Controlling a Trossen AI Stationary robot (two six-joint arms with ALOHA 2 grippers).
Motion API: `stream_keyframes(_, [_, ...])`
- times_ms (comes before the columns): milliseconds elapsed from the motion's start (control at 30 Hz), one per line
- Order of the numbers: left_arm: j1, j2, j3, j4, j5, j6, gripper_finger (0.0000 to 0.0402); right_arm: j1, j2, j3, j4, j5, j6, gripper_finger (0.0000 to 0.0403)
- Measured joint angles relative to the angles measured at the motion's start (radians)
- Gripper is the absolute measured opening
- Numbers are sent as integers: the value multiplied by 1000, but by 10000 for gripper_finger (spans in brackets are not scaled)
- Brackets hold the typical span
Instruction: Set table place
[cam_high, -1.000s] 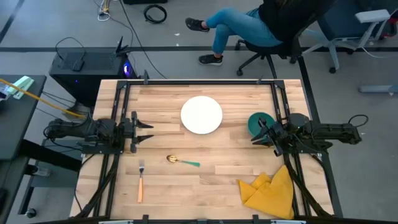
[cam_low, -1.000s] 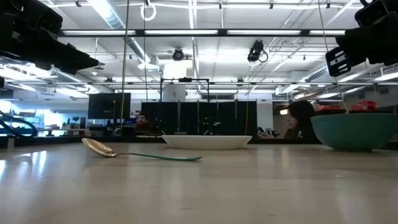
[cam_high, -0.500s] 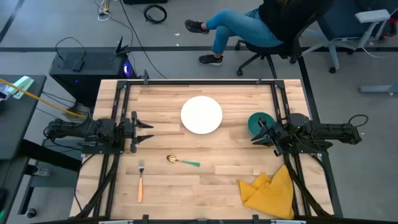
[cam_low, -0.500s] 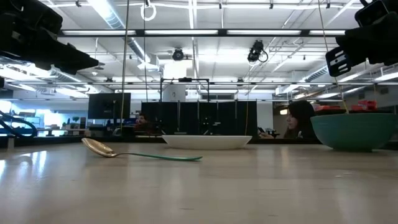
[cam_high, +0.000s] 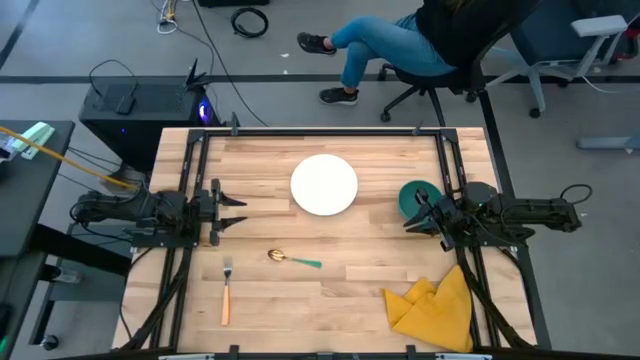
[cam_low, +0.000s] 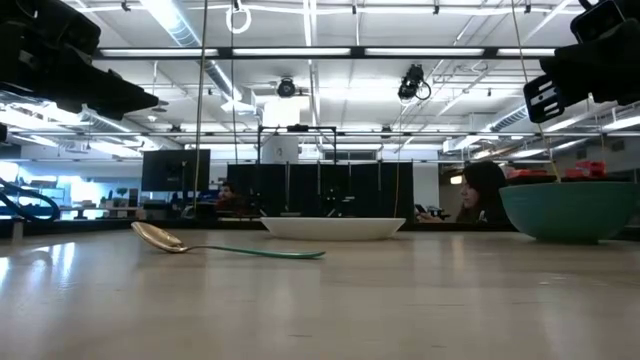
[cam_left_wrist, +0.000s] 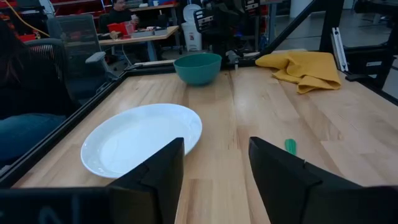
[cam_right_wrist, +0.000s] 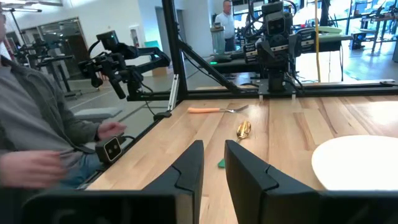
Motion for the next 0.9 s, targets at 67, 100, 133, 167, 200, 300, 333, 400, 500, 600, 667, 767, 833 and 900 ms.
stream_keyframes(67, [0, 0, 0, 0, 0, 0, 190, 0, 0, 0, 0, 0, 0, 72])
stream_keyframes(100, [0, 0, 0, 0, 0, 0, 190, 0, 0, 0, 0, 0, 0, 72])
stream_keyframes(133, [0, 0, 0, 0, 0, 0, 190, 0, 0, 0, 0, 0, 0, 72])
stream_keyframes(167, [0, 0, 0, 0, 0, 0, 190, 0, 0, 0, 0, 0, 0, 72])
stream_keyframes(200, [0, 0, 0, 0, 0, 0, 190, 0, 0, 0, 0, 0, 0, 72])
stream_keyframes(300, [0, 0, 0, 0, 0, 0, 190, 0, 0, 0, 0, 0, 0, 72])
stream_keyframes(333, [0, 0, 0, 0, 0, 0, 190, 0, 0, 0, 0, 0, 0, 72])
stream_keyframes(400, [0, 0, 0, 0, 0, 0, 190, 0, 0, 0, 0, 0, 0, 72])
stream_keyframes(500, [0, 0, 0, 17, 0, 16, 190, 0, 1, 12, -45, -1, 22, 72])
stream_keyframes(600, [0, 0, 0, 31, 0, 6, 190, 0, 1, 26, -108, 0, 78, 72])
stream_keyframes(667, [0, 0, 0, 32, 0, 2, 190, 0, 1, 26, -110, -1, 124, 72])
stream_keyframes(767, [0, 0, 0, 32, 0, 2, 190, 0, 1, 26, -110, -1, 182, 72])
stream_keyframes(833, [0, 0, 0, 31, 0, 6, 190, 0, 1, 27, -110, -1, 194, 72])
stream_keyframes(900, [0, 0, 0, 31, 0, 6, 190, 0, 1, 27, -110, -1, 202, 72])
